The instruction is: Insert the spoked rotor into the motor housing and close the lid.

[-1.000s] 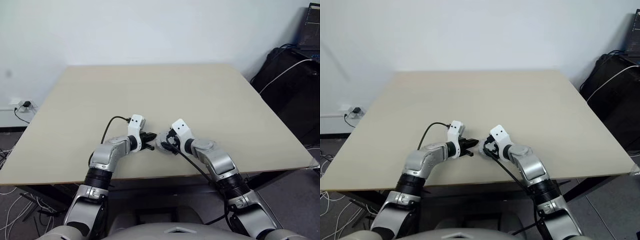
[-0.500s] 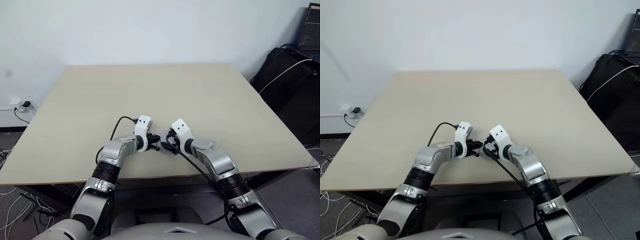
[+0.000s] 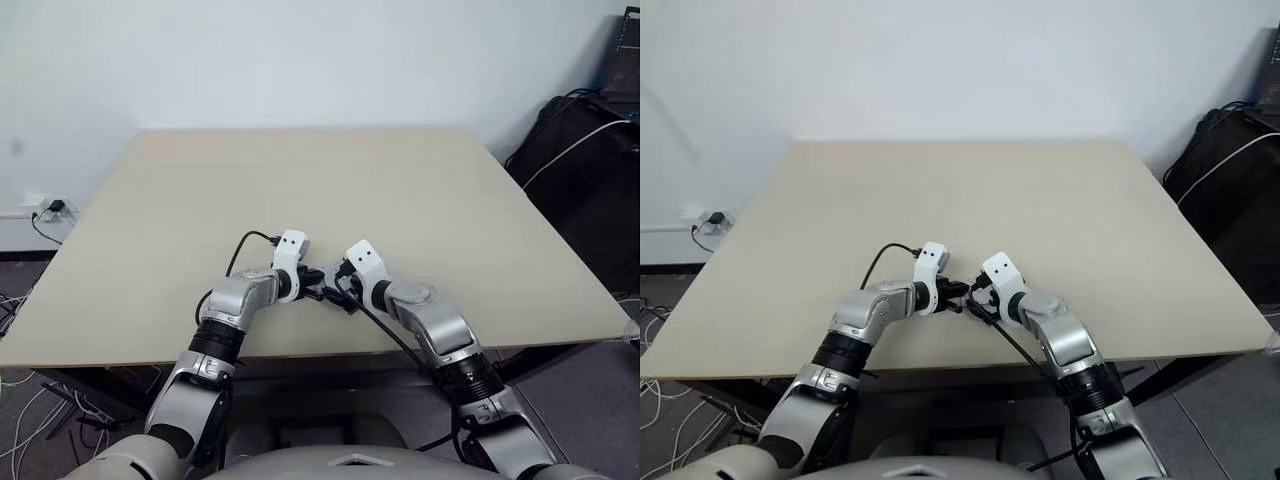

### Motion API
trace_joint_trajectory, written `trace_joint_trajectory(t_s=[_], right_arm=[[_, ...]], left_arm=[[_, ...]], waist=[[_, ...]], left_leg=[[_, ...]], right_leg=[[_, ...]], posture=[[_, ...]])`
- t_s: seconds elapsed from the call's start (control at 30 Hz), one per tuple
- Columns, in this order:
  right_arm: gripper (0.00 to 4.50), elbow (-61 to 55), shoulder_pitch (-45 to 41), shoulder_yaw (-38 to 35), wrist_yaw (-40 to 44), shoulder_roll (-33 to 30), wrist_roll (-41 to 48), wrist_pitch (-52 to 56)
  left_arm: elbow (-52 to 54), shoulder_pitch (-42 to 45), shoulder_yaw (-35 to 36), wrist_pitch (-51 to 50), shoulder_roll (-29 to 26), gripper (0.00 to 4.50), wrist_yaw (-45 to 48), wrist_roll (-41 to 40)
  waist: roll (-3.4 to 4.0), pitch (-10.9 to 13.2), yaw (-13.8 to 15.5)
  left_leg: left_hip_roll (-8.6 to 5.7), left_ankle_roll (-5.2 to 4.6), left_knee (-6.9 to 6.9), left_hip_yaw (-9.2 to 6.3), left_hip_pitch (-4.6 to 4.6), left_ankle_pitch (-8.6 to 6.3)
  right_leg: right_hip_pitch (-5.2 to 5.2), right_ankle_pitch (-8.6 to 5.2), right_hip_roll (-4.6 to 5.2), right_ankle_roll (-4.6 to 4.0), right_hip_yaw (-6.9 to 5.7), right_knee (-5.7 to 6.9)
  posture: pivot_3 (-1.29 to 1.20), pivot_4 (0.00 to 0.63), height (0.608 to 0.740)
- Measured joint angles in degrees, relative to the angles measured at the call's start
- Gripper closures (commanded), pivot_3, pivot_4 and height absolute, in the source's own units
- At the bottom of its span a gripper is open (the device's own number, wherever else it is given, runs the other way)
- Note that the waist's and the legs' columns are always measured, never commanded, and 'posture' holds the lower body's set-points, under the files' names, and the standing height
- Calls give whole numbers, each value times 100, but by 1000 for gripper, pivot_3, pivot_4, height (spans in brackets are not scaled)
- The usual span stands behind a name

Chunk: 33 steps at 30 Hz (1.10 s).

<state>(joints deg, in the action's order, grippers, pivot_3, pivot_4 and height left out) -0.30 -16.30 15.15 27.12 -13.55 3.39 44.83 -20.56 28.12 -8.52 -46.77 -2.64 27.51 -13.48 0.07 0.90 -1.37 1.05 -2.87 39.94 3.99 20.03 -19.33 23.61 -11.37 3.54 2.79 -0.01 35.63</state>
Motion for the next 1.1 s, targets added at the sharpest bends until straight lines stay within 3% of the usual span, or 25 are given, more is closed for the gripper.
trace_joint_trajectory(t_s=[0.43, 0.63, 0.73, 0.87, 1.1], right_arm=[[18, -1140, 687, -140, -80, -510, 84, 475], [18, -1786, 1138, -555, 191, -656, 607, 583], [18, -1969, 1232, -985, 248, -416, 1063, 595], [18, -1648, 1169, -1989, -230, 481, 1685, 906], [18, -739, 847, -2747, -870, 989, 2085, 1303]], left_arm=[[26, -12, -70, 17, 19, 4500, 74, 2], [54, -50, -105, 95, 14, 4500, 134, 1], [62, -61, -115, 109, 13, 4500, 156, 1], [64, -69, -116, 115, 6, 4500, 195, 1], [71, -77, -114, 122, -6, 4500, 236, 4]], waist=[[1, 0, 54], [1, -1, 66], [0, -1, 71], [1, -2, 76], [7, -4, 70]], left_leg=[[-7, -13, 0, -9, 12, -9], [-11, -13, 0, -20, 28, -8], [-13, -13, 0, -27, 35, -8], [-13, -2, 0, -35, 41, -2], [-16, 0, 0, -34, 45, -1]], right_leg=[[-9, 3, 5, 7, -6, -36], [-9, 9, 5, 15, -11, -61], [-9, 11, 5, 18, -15, -69], [-8, 14, 5, 21, -21, -69], [-3, 15, 7, 22, -20, -69]], posture=[[0, 0, 740], [0, 0, 740], [0, 0, 740], [0, 0, 740], [0, 0, 740]])
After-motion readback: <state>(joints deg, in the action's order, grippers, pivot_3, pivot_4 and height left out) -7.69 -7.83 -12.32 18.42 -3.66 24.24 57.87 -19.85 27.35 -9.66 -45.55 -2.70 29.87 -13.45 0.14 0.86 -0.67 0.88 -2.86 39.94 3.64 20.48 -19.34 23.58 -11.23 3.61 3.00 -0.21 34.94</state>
